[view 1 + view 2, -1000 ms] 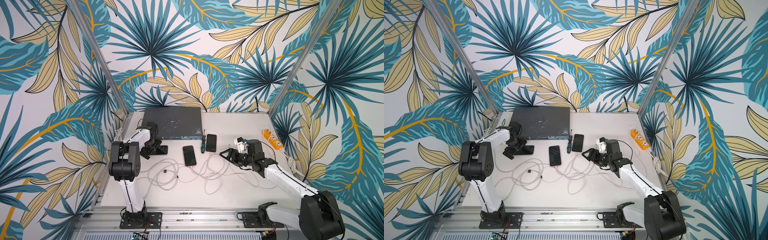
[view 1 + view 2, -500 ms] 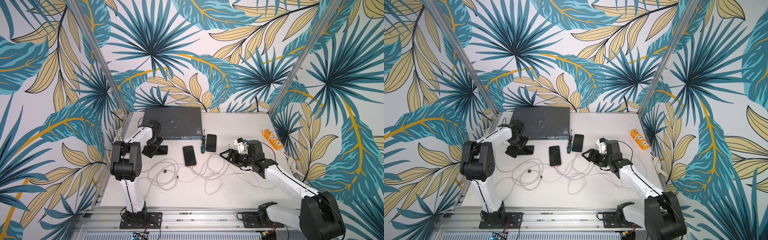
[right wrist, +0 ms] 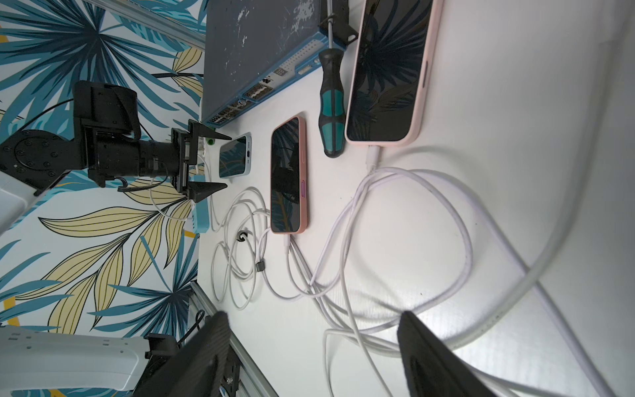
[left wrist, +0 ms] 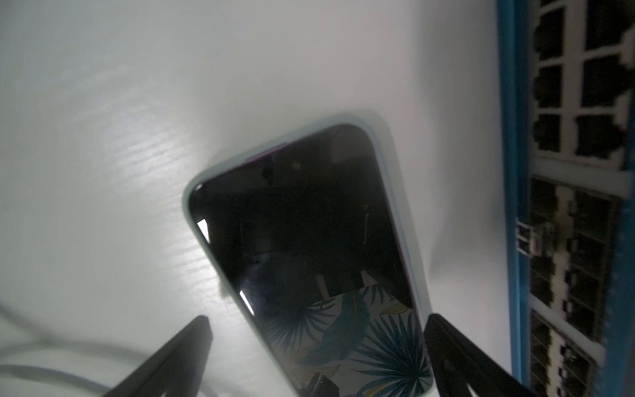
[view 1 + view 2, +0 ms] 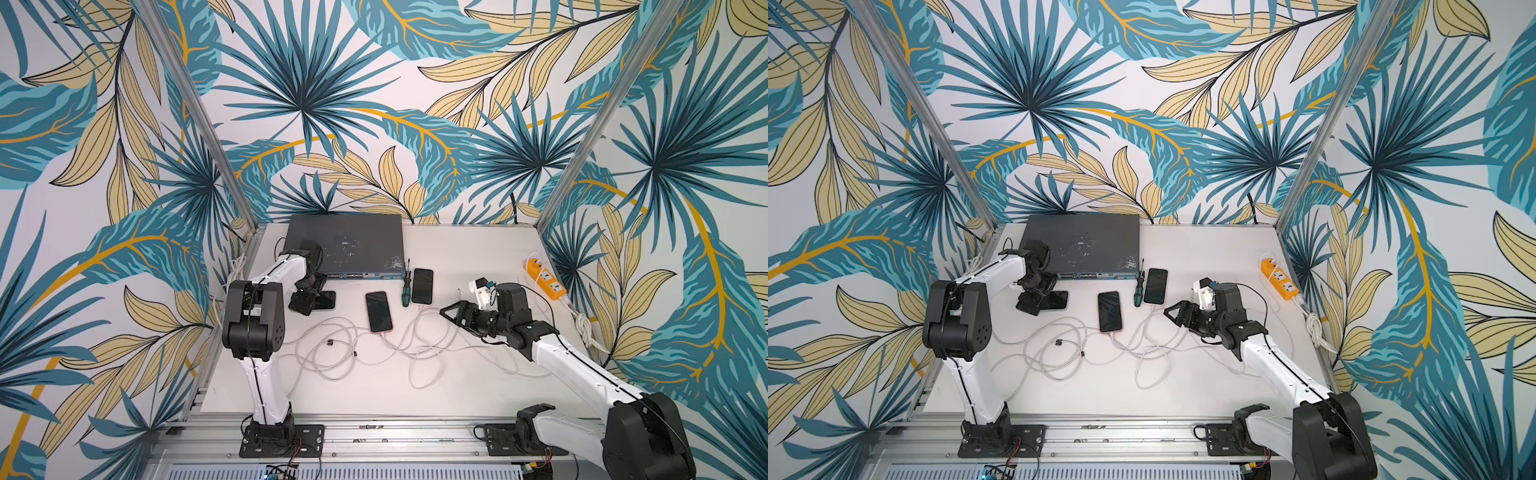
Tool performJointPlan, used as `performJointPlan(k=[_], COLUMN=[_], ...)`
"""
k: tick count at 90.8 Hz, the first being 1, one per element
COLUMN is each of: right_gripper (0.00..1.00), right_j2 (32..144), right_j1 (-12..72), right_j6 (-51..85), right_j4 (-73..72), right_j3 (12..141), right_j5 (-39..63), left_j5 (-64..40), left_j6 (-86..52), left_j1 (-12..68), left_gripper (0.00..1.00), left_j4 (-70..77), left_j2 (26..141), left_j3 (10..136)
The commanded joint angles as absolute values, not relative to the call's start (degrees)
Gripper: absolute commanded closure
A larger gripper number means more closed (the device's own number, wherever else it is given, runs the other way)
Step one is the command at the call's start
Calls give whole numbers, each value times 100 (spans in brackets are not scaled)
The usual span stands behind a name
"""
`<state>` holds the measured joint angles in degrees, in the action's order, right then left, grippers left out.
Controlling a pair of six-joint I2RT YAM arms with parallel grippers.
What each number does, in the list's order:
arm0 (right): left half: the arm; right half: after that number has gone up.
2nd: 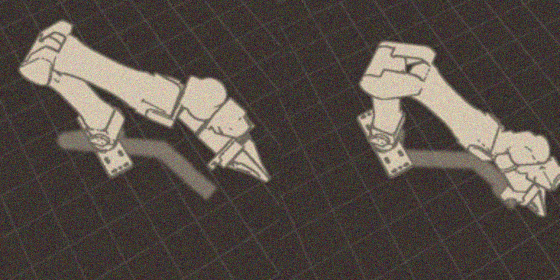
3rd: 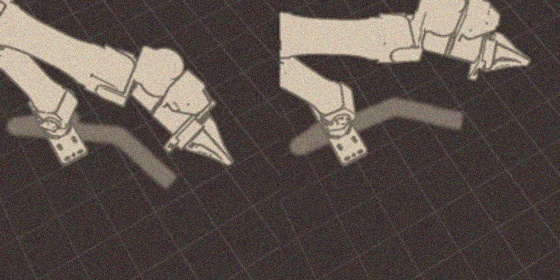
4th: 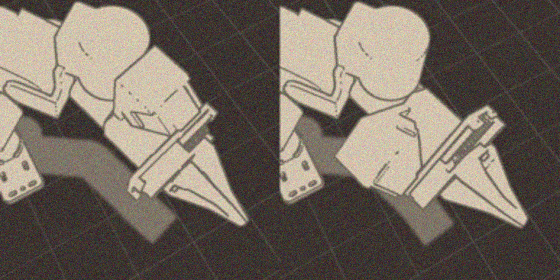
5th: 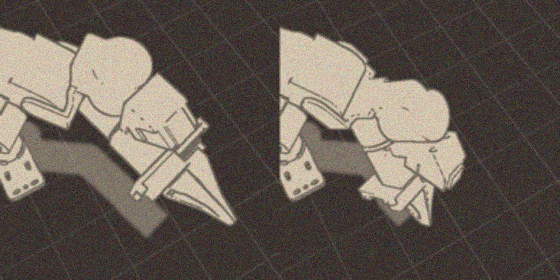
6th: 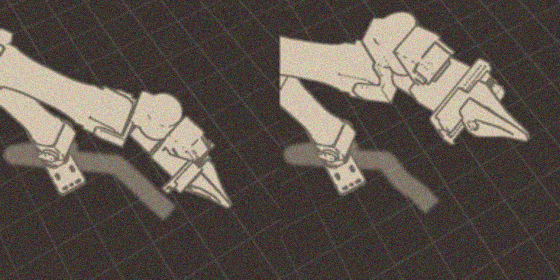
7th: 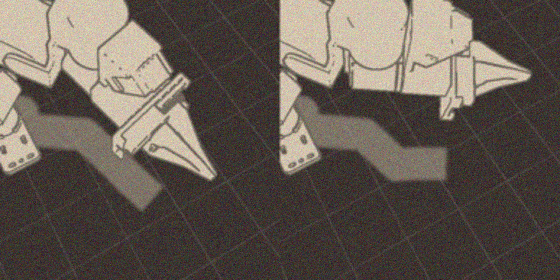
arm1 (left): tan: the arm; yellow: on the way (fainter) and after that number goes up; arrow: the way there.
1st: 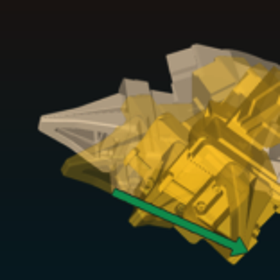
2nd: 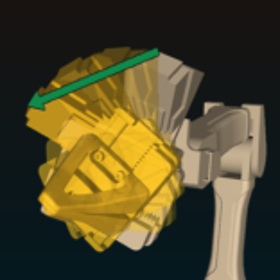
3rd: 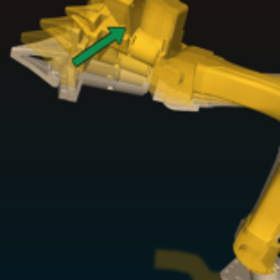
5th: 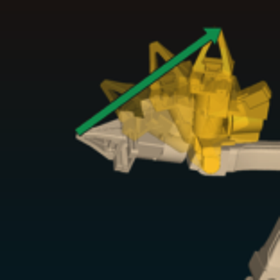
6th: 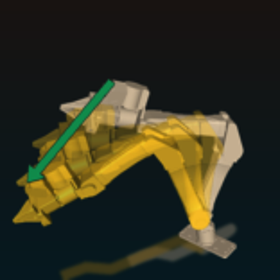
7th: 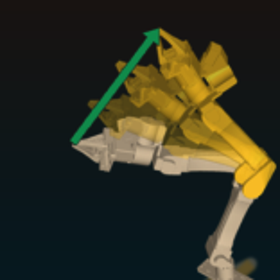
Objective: Plug the charging cable into the phone
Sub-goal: Pick up the phone at the center of the board.
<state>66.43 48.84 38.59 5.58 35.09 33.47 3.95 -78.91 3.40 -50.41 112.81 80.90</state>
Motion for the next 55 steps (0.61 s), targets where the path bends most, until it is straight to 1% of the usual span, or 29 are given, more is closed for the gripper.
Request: performJointPlan(k=[1,13,25,55], right_gripper=[20,20,20,20], right_j2=[6522,6535,6573,6449], right_j1=[4911,4913,4913,4913], right_j6=[3742,3764,3762,3740], right_j4=[645,586,541,627], right_j3=[3358,3340,3365,3333], right_j5=[3408,3409,3421,3390], left_j5=[347,556,895,726], left_j6=[-8071,-8135,-8052,-8155], left_j1=[344,355,390,405], left_gripper=[0,0,0,0], left_j4=[-4982,-5352,-5934,-5705], left_j2=[11474,11532,11735,12008], left_j3=[7985,8010,8350,8283])
